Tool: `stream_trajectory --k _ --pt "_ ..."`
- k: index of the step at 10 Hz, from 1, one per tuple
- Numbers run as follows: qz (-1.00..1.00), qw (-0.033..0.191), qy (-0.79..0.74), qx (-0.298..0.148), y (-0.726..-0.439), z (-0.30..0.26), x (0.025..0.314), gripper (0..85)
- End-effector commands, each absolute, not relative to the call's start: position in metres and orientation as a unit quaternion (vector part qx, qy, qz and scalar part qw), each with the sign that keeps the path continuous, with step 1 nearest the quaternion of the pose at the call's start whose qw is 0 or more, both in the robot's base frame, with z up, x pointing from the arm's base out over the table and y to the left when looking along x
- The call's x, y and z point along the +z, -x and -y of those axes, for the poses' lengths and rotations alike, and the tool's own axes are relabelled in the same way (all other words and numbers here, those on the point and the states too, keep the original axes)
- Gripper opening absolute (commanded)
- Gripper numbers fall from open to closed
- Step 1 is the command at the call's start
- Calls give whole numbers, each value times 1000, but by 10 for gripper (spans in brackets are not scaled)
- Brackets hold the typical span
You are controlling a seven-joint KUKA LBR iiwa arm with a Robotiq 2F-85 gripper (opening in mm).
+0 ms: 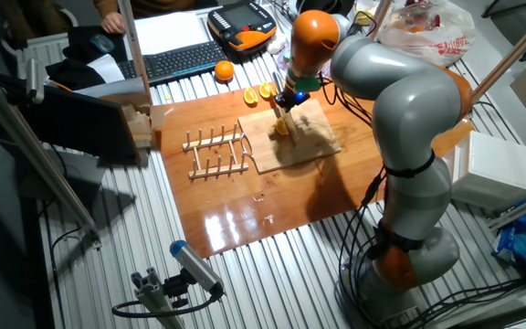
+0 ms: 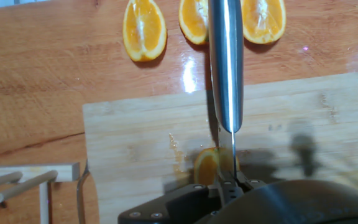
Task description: Chop the orange
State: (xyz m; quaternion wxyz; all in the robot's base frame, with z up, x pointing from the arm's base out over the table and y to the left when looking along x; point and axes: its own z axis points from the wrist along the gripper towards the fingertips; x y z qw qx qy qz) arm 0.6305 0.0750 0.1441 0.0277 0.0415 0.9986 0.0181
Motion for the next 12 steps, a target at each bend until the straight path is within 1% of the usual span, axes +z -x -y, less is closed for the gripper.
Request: stream_trajectory --k 1,4,6,12 --pt "-999 29 -41 17 -631 -75 143 0" --pt "-999 29 -38 17 -632 -75 140 0" --pt "-999 36 -34 14 -634 -75 136 0" --pt "-999 37 -30 15 -634 -76 134 0"
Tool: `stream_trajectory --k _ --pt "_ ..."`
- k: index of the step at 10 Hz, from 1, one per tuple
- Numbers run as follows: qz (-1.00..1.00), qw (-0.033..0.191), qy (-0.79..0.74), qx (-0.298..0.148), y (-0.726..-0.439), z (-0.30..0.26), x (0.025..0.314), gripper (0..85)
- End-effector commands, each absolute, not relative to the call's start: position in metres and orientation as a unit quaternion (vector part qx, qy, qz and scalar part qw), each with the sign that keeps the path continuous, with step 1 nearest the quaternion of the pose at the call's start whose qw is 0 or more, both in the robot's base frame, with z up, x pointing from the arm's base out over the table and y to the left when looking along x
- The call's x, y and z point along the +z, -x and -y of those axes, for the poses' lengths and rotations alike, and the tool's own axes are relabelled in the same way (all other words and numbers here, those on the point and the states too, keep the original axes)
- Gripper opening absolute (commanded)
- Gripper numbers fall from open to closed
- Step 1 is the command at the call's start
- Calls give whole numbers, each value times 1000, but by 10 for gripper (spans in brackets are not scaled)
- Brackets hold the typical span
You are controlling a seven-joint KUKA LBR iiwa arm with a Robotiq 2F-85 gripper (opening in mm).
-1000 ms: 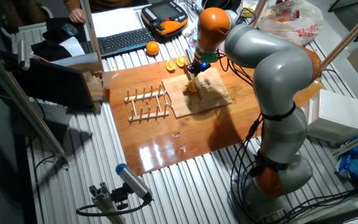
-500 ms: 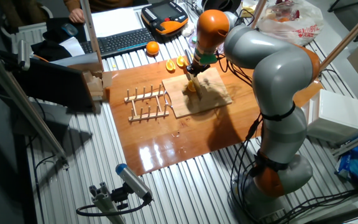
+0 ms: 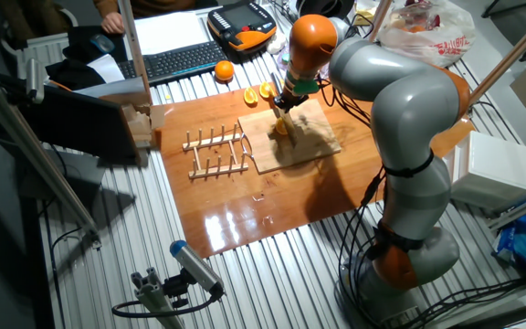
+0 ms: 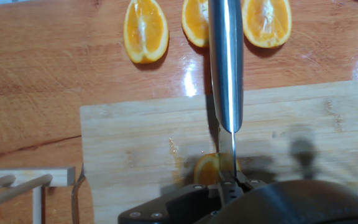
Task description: Chop the orange
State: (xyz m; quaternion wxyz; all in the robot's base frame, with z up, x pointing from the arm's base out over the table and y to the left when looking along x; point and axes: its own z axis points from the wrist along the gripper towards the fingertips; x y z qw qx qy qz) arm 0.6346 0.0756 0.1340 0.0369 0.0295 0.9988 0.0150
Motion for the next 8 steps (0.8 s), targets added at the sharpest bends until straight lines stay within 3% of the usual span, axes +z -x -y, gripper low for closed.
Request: stream_trajectory --k 1,8 --pt "-999 37 -29 15 -635 -76 134 0" --pt "-999 41 -19 13 -636 -76 132 0"
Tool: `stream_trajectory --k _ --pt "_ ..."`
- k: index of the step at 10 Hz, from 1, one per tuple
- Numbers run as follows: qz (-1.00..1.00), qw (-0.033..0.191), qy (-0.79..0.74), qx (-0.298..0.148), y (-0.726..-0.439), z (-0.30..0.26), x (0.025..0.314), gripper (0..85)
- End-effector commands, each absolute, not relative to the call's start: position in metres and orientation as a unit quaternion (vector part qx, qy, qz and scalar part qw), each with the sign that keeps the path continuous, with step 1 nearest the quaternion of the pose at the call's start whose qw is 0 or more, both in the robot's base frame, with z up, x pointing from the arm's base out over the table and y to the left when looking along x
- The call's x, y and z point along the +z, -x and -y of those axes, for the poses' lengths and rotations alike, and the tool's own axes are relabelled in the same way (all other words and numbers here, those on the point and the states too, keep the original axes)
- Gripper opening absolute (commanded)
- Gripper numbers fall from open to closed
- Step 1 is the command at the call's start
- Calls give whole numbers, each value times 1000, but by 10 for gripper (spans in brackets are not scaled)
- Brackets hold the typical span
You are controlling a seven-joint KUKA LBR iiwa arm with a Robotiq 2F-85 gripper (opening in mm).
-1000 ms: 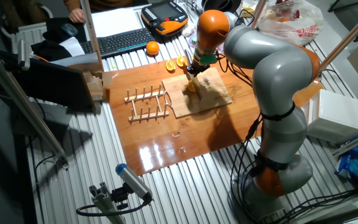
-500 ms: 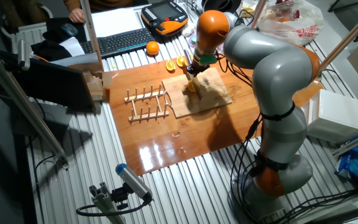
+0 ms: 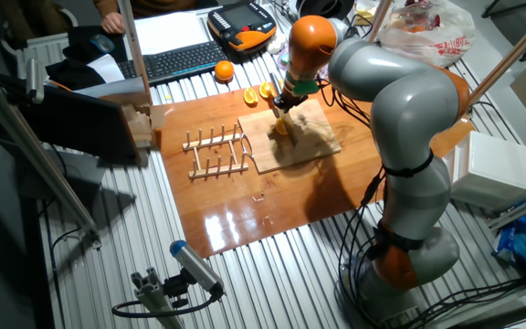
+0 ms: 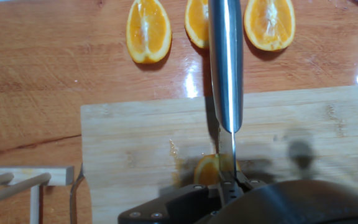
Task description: Chop the orange
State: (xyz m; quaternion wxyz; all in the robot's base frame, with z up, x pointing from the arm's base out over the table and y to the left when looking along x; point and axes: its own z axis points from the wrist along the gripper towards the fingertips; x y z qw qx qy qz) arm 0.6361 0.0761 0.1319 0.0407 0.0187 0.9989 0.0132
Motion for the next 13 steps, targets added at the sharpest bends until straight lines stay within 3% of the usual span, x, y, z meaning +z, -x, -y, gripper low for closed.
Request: stream_trajectory --k 1,13 --pt "-999 42 -18 12 -636 -76 132 0" --pt "-999 42 -11 3 -635 -79 125 0"
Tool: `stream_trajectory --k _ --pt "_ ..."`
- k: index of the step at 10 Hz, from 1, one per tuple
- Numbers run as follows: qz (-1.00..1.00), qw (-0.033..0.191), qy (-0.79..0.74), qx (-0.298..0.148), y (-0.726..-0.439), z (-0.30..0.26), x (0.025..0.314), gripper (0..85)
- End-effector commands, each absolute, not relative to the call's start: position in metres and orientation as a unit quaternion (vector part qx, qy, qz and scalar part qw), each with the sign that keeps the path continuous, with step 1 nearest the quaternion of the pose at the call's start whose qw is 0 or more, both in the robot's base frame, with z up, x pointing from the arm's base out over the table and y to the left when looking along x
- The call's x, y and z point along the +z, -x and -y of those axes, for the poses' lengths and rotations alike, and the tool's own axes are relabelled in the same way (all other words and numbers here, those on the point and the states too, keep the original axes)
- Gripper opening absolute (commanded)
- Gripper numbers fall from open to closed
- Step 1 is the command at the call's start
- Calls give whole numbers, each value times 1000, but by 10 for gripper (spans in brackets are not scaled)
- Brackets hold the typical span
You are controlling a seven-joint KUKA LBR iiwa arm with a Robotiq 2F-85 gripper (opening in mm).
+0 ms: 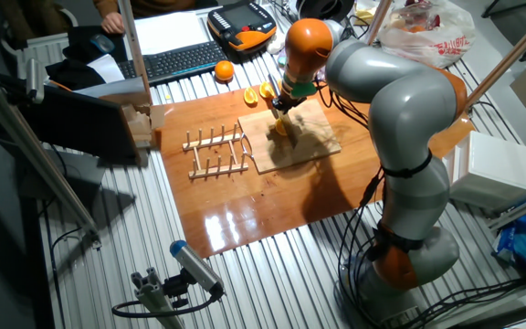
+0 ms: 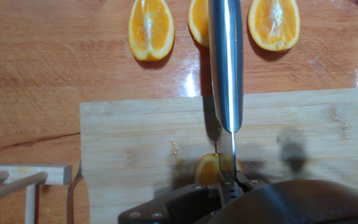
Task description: Chop the orange
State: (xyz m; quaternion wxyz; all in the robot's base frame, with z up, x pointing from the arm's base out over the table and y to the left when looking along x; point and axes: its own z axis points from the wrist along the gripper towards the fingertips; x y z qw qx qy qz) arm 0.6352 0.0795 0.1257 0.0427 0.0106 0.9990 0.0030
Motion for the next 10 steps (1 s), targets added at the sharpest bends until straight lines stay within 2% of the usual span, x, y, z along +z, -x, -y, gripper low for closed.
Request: stream_trajectory --k 1,10 --pt "-999 42 -11 3 -635 -80 125 0" --pt "-999 46 -8 5 -636 -80 116 0"
